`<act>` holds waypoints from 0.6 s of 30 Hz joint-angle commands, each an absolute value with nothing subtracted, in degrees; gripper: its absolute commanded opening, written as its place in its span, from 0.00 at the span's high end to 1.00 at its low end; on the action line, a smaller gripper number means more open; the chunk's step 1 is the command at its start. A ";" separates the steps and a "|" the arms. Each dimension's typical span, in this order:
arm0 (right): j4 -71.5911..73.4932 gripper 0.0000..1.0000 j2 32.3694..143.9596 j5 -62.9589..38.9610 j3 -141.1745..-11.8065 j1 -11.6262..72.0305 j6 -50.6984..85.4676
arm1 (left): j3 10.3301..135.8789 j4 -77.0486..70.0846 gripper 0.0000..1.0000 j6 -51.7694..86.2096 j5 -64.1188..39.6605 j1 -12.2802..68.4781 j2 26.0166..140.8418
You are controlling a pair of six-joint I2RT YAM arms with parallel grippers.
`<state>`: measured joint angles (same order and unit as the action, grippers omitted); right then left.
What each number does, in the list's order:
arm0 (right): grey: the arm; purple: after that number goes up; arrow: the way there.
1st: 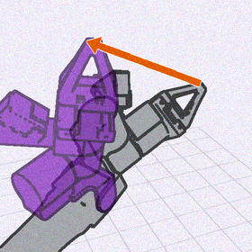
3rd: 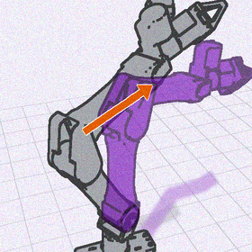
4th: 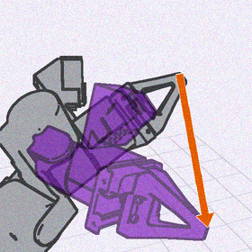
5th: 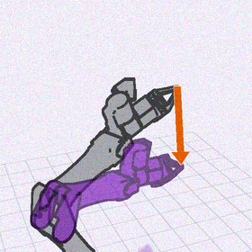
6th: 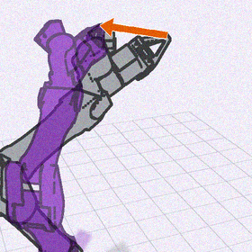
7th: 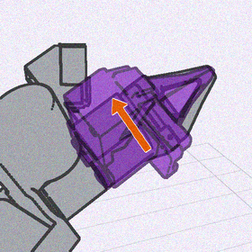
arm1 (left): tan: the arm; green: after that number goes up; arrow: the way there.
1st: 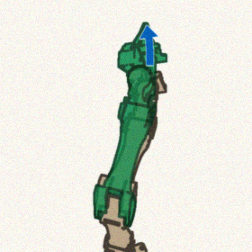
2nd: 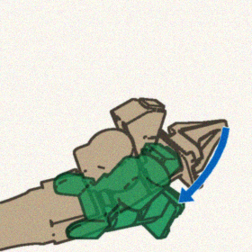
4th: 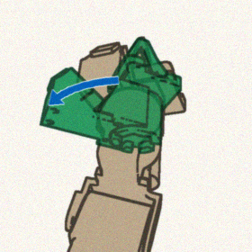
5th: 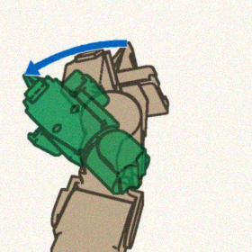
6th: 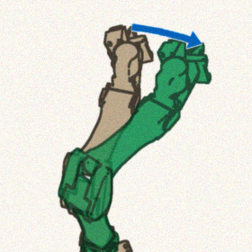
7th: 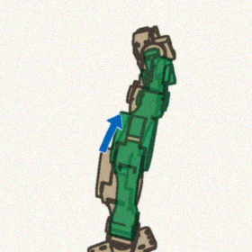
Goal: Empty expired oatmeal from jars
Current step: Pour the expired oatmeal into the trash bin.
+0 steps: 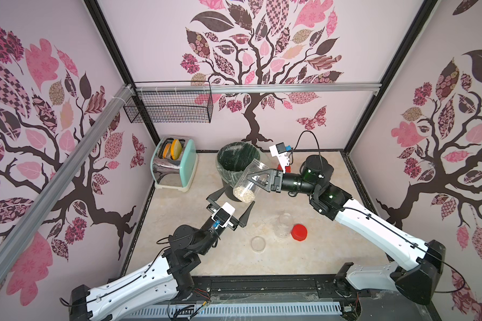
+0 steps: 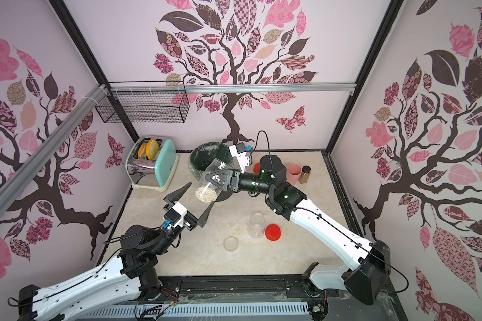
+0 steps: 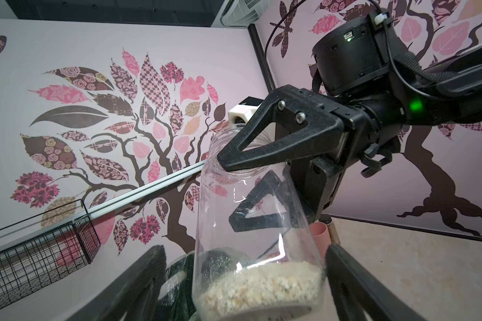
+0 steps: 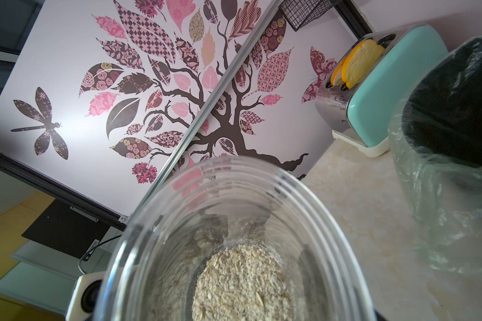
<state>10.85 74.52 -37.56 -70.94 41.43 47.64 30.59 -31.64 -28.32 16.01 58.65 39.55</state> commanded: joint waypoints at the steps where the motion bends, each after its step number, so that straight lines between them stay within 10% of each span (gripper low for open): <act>1: 15.36 0.42 74.53 -40.49 -73.56 41.21 50.56 | 31.29 -33.50 0.06 -29.53 15.48 58.71 40.03; 18: 16.85 0.43 76.63 -43.68 -73.21 41.16 52.27 | 34.08 -34.30 0.14 -31.85 16.41 58.65 44.15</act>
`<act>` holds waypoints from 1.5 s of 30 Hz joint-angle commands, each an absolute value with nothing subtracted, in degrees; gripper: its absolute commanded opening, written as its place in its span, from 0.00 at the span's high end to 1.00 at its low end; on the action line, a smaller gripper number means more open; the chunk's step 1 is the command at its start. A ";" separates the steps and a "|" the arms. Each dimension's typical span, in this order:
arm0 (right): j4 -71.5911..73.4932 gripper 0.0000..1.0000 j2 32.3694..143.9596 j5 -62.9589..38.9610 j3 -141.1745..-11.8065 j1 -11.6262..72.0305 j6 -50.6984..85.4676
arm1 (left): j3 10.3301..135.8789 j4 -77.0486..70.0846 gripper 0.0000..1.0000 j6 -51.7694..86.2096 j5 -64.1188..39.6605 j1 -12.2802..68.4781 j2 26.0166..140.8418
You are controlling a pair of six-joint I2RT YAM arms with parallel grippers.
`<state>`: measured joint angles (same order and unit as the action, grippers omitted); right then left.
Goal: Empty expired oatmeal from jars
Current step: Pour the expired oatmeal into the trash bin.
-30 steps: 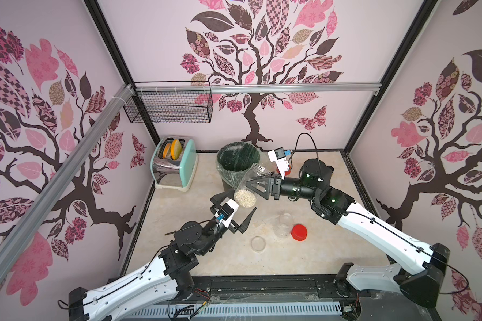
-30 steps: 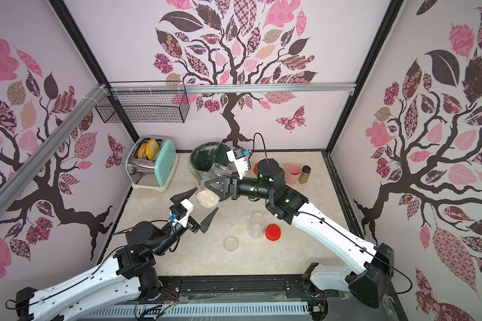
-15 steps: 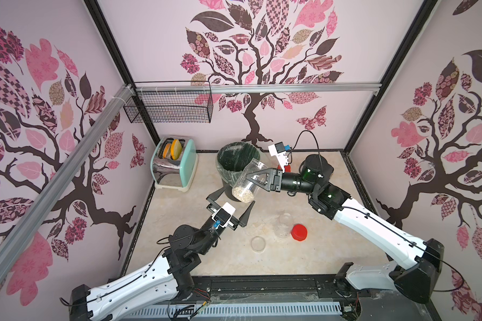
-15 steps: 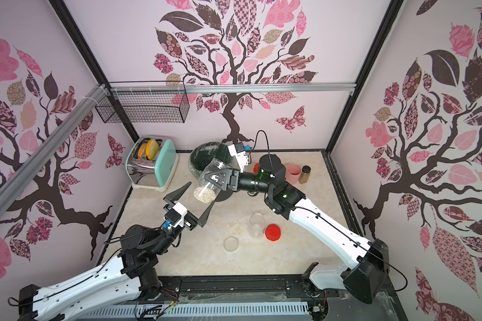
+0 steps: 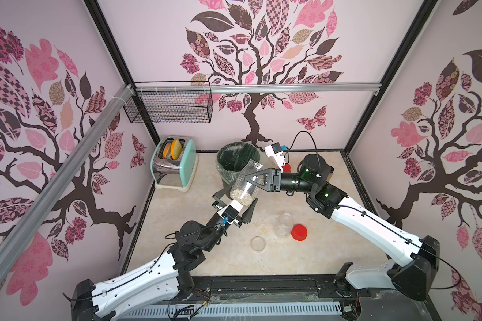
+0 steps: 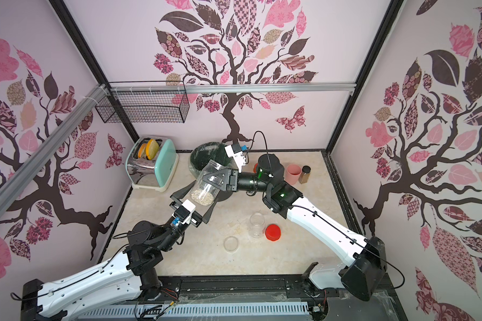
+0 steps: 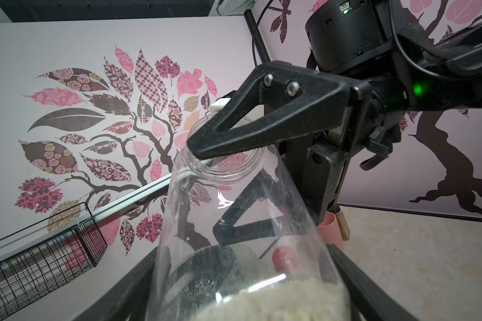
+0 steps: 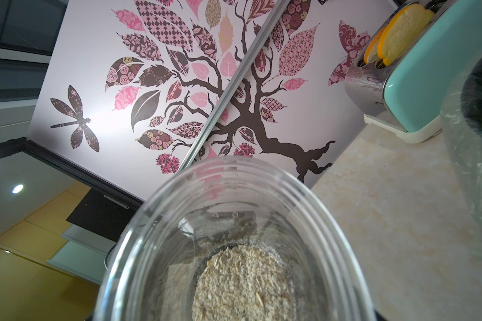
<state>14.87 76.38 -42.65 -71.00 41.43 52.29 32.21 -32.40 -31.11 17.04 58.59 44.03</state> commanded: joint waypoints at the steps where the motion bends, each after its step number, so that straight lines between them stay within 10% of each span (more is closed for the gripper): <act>1: 16.92 0.43 76.71 -43.79 -73.06 41.16 52.27 | 34.25 -34.07 0.16 -31.82 16.44 58.70 44.24; 8: 16.92 0.36 77.08 -44.79 -72.93 41.21 51.53 | 35.59 -31.39 0.36 -31.05 16.68 58.65 43.91; 15: 14.51 0.02 76.01 -45.40 -72.42 41.21 47.42 | 38.99 -22.53 0.69 -27.41 20.49 58.69 41.94; 22: 11.06 0.00 71.40 -44.86 -68.35 41.13 43.22 | 45.11 -9.81 0.96 -21.68 27.15 58.67 42.44; 31: 2.97 0.00 63.82 -40.27 -62.45 41.15 38.69 | 54.58 6.66 1.00 -12.39 38.21 57.50 47.97; 45: -9.79 0.00 65.80 -24.42 -67.91 41.13 19.43 | 75.62 35.05 1.00 7.90 24.19 40.34 62.34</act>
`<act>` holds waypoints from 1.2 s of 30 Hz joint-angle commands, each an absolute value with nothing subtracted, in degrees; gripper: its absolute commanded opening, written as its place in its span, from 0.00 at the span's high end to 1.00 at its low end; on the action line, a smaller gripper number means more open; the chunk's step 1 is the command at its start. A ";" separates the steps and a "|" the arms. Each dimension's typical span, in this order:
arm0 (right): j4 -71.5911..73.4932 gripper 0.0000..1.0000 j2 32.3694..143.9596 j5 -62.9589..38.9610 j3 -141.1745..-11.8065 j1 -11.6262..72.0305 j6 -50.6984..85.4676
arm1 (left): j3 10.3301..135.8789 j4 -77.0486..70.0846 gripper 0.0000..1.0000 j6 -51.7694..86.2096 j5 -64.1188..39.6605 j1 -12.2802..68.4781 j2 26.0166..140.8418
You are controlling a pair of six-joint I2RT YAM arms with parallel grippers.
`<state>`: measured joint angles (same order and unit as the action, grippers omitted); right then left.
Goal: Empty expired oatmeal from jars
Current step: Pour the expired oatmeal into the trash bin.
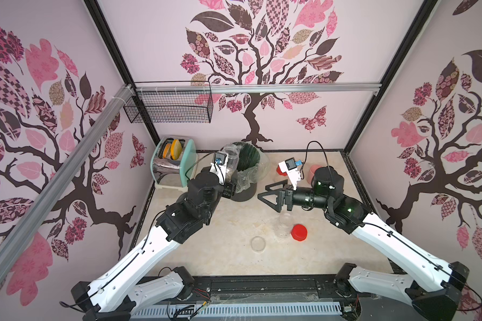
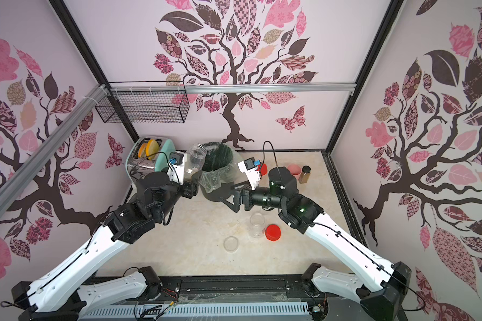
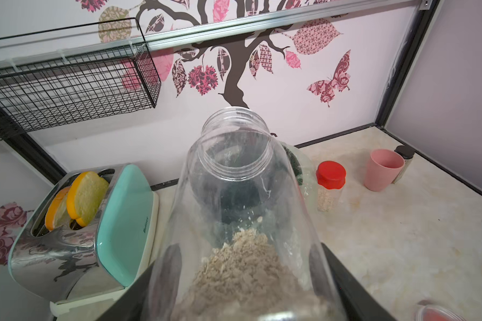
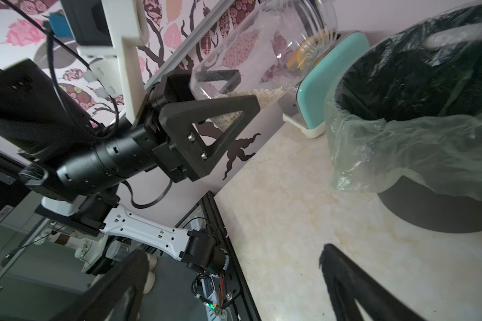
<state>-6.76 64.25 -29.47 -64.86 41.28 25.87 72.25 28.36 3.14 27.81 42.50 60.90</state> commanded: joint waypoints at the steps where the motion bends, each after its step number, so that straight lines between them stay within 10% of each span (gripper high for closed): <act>1: -9.94 0.00 66.89 -23.50 -68.64 41.09 18.41 | 77.09 36.52 1.00 8.79 22.91 39.02 63.44; 36: -0.54 0.00 86.53 -29.80 -78.81 24.23 17.93 | 106.17 50.91 1.00 12.15 6.57 26.36 96.32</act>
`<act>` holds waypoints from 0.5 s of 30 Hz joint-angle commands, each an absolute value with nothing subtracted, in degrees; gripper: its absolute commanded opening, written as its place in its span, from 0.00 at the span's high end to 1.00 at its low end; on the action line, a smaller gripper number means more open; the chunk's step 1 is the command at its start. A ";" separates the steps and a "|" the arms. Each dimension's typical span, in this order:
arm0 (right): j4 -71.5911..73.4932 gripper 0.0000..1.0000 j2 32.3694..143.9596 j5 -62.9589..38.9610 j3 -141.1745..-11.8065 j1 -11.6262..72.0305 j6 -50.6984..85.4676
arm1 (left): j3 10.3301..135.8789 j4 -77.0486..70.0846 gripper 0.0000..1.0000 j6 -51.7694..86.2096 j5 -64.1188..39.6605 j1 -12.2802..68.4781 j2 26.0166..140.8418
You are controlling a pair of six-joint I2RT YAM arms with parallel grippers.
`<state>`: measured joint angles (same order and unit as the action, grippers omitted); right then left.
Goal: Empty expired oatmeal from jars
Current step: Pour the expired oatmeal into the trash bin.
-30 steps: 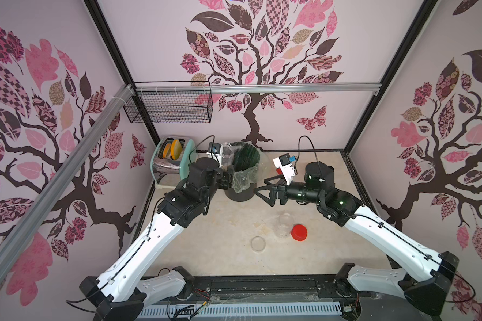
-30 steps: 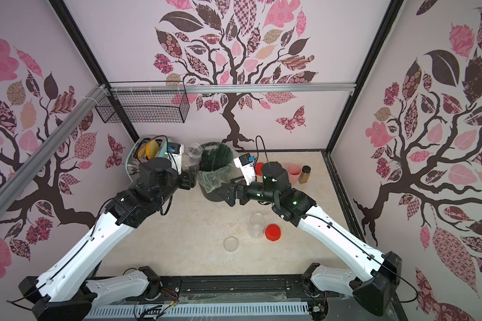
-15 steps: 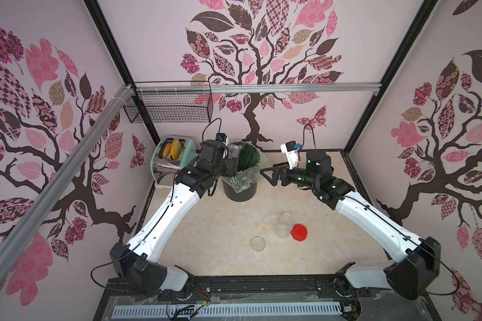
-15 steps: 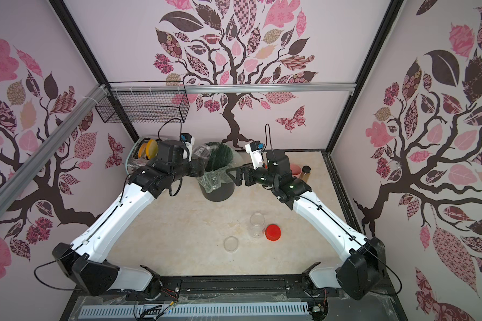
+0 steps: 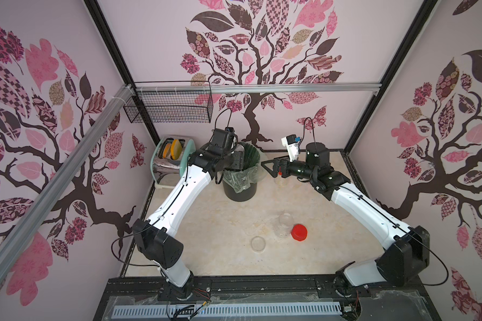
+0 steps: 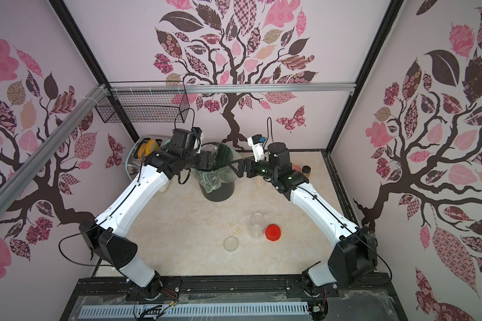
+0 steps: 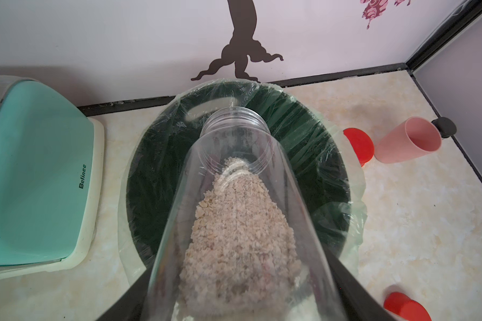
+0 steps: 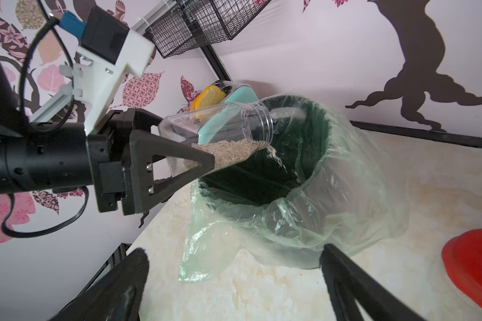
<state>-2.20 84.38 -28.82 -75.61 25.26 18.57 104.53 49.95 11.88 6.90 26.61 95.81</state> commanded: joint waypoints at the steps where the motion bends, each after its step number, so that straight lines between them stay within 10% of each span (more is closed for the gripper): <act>1: -0.49 0.00 87.71 -29.79 -79.98 23.85 18.02 | 106.25 50.78 1.00 12.13 6.58 26.30 96.57; 15: -0.43 0.17 111.11 -28.85 -105.66 21.97 17.40 | 106.06 49.92 1.00 12.33 4.83 24.92 97.53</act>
